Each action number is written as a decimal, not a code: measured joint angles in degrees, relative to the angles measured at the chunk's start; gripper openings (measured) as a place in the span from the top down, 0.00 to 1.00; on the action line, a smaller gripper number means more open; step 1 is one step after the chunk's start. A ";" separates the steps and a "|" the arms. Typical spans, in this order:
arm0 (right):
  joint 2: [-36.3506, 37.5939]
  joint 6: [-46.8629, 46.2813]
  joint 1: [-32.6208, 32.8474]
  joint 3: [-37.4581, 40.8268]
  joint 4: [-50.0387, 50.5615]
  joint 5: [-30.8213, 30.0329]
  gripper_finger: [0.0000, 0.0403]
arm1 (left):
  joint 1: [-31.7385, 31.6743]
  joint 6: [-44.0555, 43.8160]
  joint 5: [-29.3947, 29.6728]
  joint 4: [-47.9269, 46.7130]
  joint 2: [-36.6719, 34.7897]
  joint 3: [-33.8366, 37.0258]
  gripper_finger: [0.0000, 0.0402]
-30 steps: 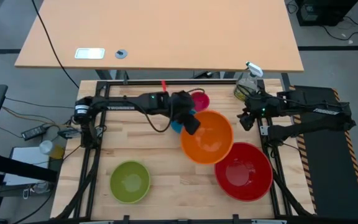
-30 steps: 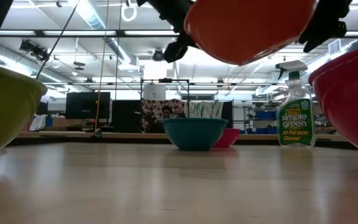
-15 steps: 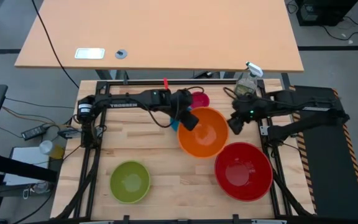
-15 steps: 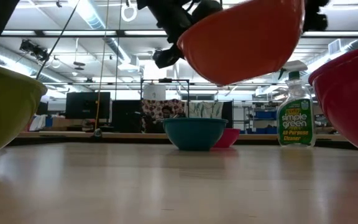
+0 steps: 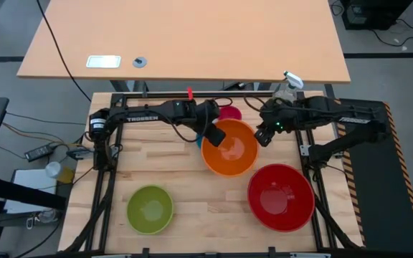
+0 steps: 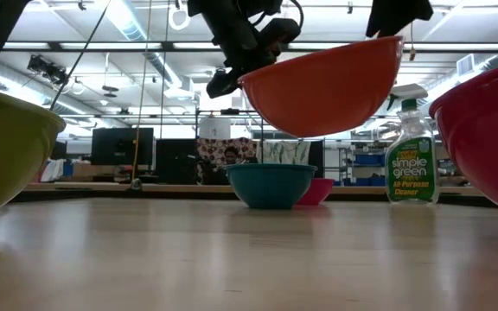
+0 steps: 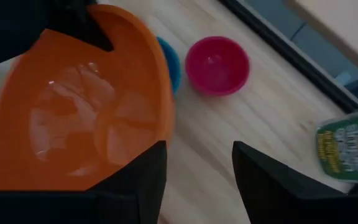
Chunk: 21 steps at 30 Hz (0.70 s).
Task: Nest bowls inside each other
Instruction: Stack the orange bowl on top of the red bowl
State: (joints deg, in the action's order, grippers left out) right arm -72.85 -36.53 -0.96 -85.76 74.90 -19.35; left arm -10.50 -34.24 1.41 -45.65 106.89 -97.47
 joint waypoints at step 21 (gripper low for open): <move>-6.80 3.08 0.06 7.39 -8.09 0.92 0.68 | 0.04 0.52 -0.55 2.34 0.00 0.00 0.96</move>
State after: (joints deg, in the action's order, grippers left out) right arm -79.65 -33.46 -0.90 -78.36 66.81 -18.44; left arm -10.46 -33.72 0.86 -43.31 106.89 -97.47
